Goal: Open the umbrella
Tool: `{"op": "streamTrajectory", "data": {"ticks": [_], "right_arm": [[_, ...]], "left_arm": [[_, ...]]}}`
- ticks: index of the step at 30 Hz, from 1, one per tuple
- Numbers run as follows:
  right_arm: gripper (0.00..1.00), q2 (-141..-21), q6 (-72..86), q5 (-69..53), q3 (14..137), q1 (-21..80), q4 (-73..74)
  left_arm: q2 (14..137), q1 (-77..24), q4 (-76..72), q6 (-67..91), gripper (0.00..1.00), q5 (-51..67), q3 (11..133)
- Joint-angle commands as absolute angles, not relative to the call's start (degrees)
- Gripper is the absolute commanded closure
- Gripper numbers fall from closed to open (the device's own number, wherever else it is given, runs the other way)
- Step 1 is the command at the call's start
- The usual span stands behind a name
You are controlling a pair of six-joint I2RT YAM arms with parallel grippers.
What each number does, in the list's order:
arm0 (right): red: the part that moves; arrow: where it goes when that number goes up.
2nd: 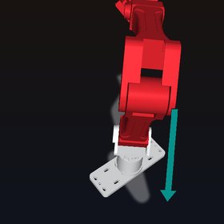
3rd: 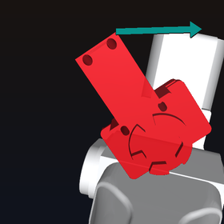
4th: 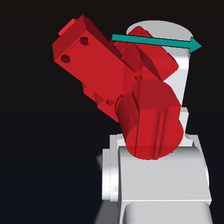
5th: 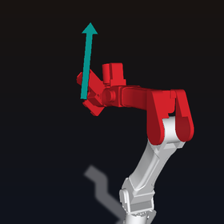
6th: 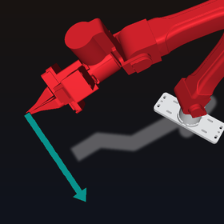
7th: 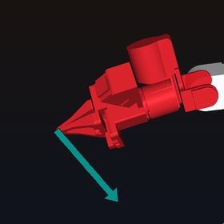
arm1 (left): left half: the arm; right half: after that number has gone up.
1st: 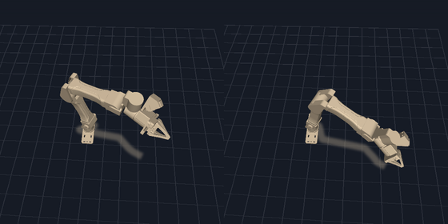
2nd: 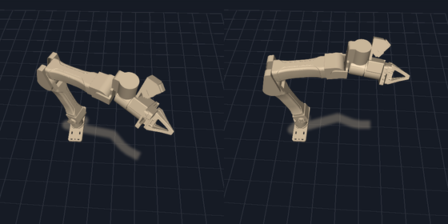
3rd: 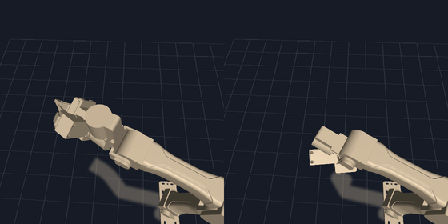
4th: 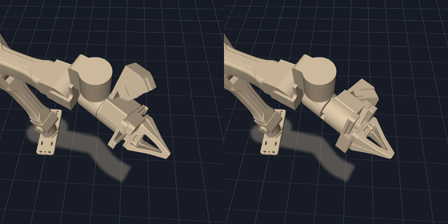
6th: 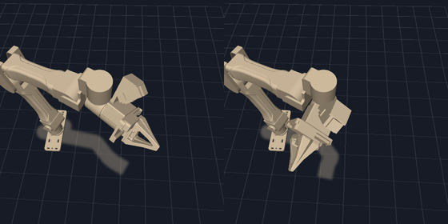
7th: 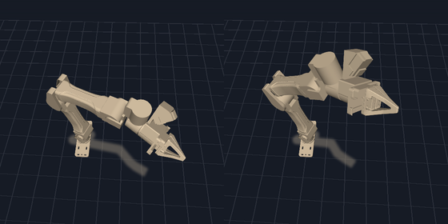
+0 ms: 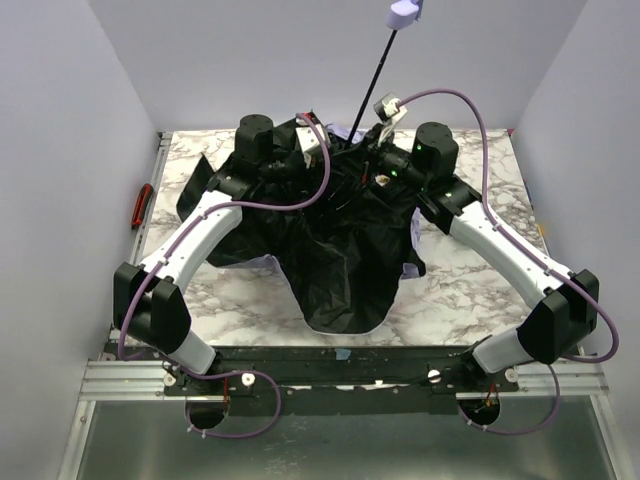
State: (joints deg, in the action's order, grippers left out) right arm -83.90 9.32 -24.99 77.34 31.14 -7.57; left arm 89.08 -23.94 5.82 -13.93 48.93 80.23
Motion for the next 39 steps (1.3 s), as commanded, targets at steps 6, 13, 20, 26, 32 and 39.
{"op": "streamTrajectory", "data": {"ticks": [6, 13, 20, 26, 32, 39], "right_arm": [[0.99, -77.5, 12.2, -25.2, 85.2, 31.0, -28.8], [0.66, -76.7, 12.8, -25.2, 81.4, 30.9, -29.1], [0.51, -77.5, 12.7, -22.8, 81.5, 31.0, -30.9], [0.36, -77.7, 13.7, -19.5, 79.7, 30.9, -29.7], [0.24, -76.8, 17.5, -14.9, 76.2, 30.9, -24.8], [0.21, -81.0, 24.7, -24.0, 77.2, 30.9, -27.6]], "left_arm": [[92.3, -20.4, 20.5, -15.5, 1.0, 44.8, 73.3], [88.3, -20.5, 12.1, -6.5, 1.0, 52.5, 74.3], [86.7, -20.6, 9.1, -2.8, 1.0, 54.2, 75.4], [85.2, -20.7, 6.4, -1.1, 1.0, 55.1, 75.0], [83.3, -20.6, 1.1, 2.8, 1.0, 56.7, 74.6], [82.8, -21.4, 3.6, 0.3, 1.0, 59.6, 76.5]]}}
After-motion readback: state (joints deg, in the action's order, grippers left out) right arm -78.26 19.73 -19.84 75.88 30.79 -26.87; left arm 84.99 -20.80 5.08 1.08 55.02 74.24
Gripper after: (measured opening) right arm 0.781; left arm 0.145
